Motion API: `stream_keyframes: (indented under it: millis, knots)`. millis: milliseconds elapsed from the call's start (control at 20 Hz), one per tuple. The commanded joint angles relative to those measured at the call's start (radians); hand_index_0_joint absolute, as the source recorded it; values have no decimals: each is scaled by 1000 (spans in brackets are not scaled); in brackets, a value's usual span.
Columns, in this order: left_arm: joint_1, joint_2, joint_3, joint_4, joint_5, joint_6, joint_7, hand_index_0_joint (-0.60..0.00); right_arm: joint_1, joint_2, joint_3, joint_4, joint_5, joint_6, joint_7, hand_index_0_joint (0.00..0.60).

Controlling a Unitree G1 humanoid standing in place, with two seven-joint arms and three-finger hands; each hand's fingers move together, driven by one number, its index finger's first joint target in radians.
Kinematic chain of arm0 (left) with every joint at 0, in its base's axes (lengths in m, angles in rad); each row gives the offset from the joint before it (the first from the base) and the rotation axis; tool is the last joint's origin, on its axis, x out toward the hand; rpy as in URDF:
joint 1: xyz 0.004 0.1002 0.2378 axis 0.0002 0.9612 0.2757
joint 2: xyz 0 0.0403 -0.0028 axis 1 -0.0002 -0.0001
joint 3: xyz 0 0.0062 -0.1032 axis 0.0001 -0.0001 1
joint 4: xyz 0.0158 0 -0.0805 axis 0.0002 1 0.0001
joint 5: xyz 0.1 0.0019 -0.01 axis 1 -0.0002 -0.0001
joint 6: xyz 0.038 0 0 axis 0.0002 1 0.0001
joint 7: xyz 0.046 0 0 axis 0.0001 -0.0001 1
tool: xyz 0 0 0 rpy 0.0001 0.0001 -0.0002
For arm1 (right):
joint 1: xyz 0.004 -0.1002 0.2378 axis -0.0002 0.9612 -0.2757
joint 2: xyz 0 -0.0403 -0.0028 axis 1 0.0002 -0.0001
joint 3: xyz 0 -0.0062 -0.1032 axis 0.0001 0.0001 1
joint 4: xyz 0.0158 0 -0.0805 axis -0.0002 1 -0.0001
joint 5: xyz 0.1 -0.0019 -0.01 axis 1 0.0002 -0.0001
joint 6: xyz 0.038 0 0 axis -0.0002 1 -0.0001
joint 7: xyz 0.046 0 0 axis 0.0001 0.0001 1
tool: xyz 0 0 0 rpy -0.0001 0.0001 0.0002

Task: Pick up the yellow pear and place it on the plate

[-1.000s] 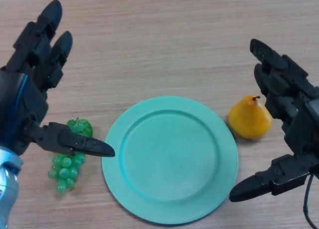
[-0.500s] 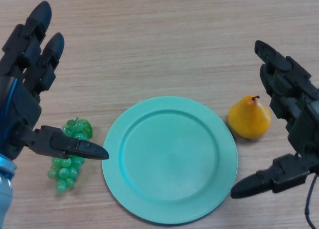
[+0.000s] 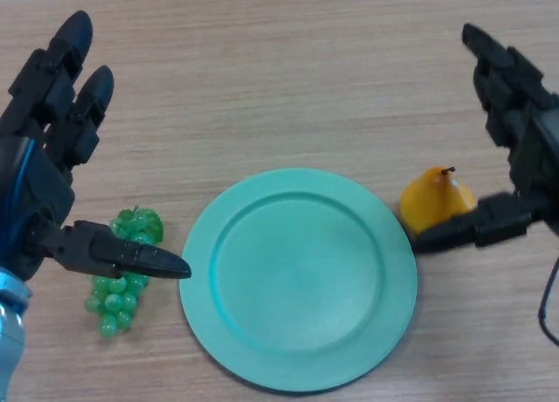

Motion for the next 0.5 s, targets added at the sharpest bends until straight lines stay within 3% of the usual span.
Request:
stream_keyframes:
  millis: [50, 300, 500]
  knots:
    - [-43, 39, 52, -58, -10, -87, -15, 0, -118, -53, -60, 95, -13, -217, -65, 0]
    - [-47, 24, 27, -39, -7, -118, -7, 0, -255, -69, -35, 474, -92, -420, -114, 0]
    - [-64, 23, 7, -20, 4, -151, 15, 0, -304, -62, -19, 702, -133, -534, -142, 0]
